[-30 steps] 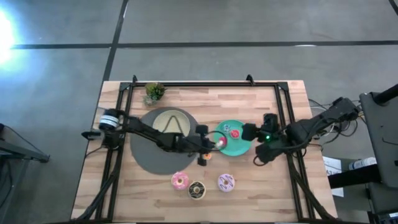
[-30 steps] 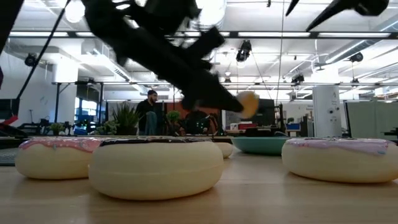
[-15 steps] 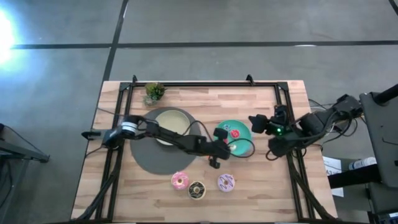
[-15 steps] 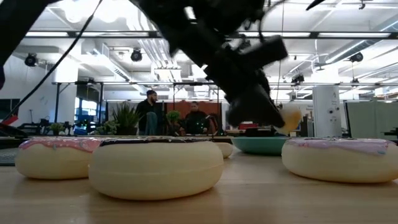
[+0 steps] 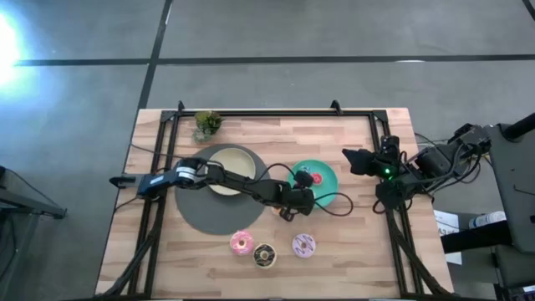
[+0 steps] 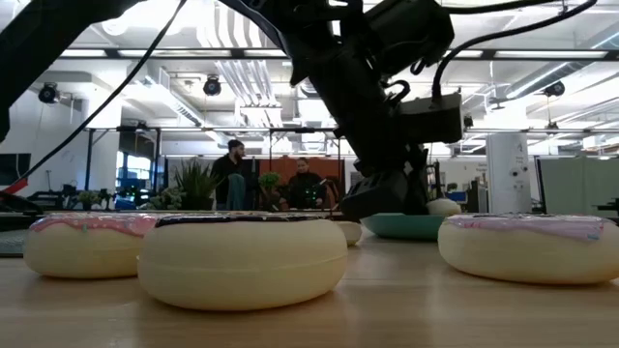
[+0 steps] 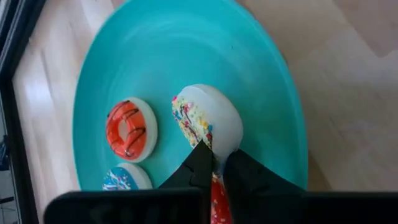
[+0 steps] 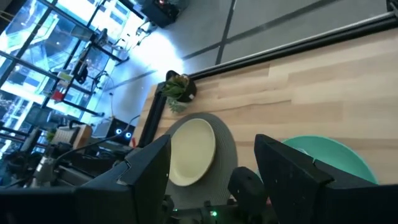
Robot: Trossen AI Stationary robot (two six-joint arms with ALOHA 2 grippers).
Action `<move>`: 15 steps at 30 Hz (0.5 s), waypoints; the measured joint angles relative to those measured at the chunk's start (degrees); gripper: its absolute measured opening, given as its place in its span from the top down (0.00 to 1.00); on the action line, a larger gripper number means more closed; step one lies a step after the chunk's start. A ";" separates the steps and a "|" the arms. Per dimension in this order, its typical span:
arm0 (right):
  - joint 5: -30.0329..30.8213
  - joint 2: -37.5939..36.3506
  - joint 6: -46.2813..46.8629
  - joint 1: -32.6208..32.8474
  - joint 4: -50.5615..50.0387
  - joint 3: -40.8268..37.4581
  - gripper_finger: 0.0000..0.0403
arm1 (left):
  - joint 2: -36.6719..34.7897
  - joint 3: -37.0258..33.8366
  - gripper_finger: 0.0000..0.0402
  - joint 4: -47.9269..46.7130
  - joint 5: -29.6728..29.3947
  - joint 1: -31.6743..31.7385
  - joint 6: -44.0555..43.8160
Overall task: Pick & Place donuts
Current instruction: Put the small white donut on the light blue plate, then put the small yellow donut on the light blue plate
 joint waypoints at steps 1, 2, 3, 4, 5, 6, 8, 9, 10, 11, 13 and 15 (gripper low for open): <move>0.12 -0.02 -0.23 0.00 -0.02 0.00 0.44 | -0.09 -0.05 0.97 0.05 0.37 0.22 0.00; 0.23 -0.02 -0.47 0.00 -0.02 0.00 0.44 | -0.20 -0.17 0.95 -0.02 0.87 0.42 -0.07; 0.38 -0.02 -0.65 0.00 -0.02 0.00 0.44 | -0.35 -0.20 0.92 -0.12 1.64 0.63 -0.45; 0.60 -0.02 -0.68 0.02 -0.02 0.00 0.44 | -0.57 -0.18 0.90 -0.29 2.34 0.82 -0.86; 0.89 -0.02 -0.69 0.02 -0.04 0.00 0.44 | -0.80 0.01 0.87 -1.16 3.31 1.02 -1.33; 1.14 -0.02 -0.78 0.01 -0.08 0.00 0.44 | -0.96 0.34 0.84 -1.90 4.14 1.20 -2.14; 1.33 -0.02 -1.05 0.00 -0.18 -0.02 0.44 | -1.06 1.41 0.78 -3.71 5.16 1.33 -3.57; 1.33 -0.05 -1.07 0.00 -0.27 -0.02 0.44 | -1.10 2.05 0.75 -5.57 5.96 1.34 -3.82; 1.33 -0.15 -1.07 0.00 -0.32 -0.04 0.44 | -1.10 2.75 0.73 -7.51 6.72 1.34 -4.12; 1.33 -0.30 -1.10 0.00 -0.36 -0.10 0.44 | -1.10 3.45 0.71 -9.15 7.24 1.32 -4.42; 1.33 -0.63 -1.25 0.00 -0.45 -0.26 0.44 | -1.10 4.91 0.68 -12.01 8.03 1.32 -5.25; 1.34 -1.04 -1.51 0.00 -0.45 -0.45 0.44 | -1.24 6.68 0.66 -15.57 8.01 1.32 -7.24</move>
